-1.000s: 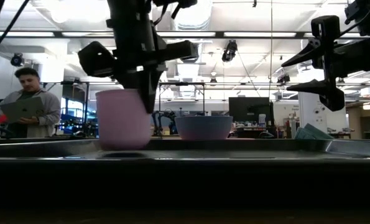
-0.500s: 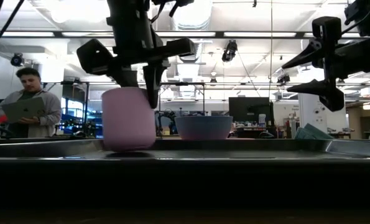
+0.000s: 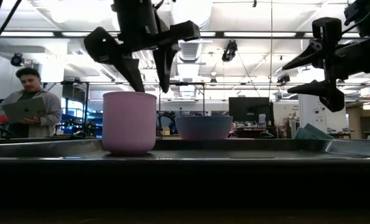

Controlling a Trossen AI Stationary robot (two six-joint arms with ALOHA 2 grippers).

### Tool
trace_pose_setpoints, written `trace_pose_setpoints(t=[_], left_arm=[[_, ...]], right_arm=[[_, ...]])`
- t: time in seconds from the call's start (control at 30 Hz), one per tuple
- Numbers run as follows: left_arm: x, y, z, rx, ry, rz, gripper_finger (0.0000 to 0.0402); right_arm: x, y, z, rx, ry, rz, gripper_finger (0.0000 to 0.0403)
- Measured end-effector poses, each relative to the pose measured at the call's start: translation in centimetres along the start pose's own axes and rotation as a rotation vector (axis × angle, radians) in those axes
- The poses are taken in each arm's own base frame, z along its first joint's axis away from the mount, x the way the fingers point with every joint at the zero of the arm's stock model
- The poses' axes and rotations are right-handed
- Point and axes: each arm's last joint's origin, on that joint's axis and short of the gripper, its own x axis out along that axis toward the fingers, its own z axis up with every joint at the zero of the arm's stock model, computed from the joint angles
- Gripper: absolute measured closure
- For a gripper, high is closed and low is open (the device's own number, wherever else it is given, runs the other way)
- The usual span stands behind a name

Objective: Set up tray
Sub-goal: Put the pink mug on the black serving tray

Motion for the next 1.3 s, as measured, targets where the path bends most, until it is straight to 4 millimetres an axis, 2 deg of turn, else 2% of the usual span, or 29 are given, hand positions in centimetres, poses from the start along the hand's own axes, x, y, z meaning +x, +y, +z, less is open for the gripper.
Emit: trace_pose_setpoints(t=[0.1,0.3,0.4,0.57,0.7,0.87,1.0,1.13,1.3], left_arm=[[-1.4,0.0,0.3,0.013,-0.006,0.019,0.0220],[-5.4,-0.3,0.8,0.134,-0.074,0.029,0.0220],[-6.2,0.1,1.1,0.188,-0.082,0.070,0.0220],[-6.9,1.9,1.3,0.198,-0.078,0.104,0.0220],[-7.6,4.4,1.1,0.131,-0.086,0.059,0.0222],[-7.7,8.4,0.5,-0.038,-0.107,-0.162,0.0230],[-6.5,11.8,-0.5,-0.155,-0.124,-0.317,0.0234],[-5.2,14.5,-1.7,-0.188,-0.112,-0.421,0.0236],[-3.7,16.7,-2.7,-0.195,-0.096,-0.460,0.0236]], right_arm=[[0.0,0.0,0.0,-0.002,0.000,0.000,0.0159],[0.1,-0.1,-0.3,0.045,0.065,0.013,0.0159],[0.3,-0.2,-0.6,0.067,0.124,0.009,0.0159],[0.9,0.9,-0.2,0.034,0.186,-0.005,0.0164],[1.9,2.5,0.6,-0.066,0.206,-0.038,0.0170],[3.7,3.5,1.2,-0.111,0.257,-0.274,0.0172],[5.5,4.3,1.5,-0.128,0.321,-0.375,0.0172],[7.5,5.1,1.4,-0.181,0.413,-0.403,0.0173],[9.9,6.4,1.0,-0.202,0.532,-0.371,0.0175]])
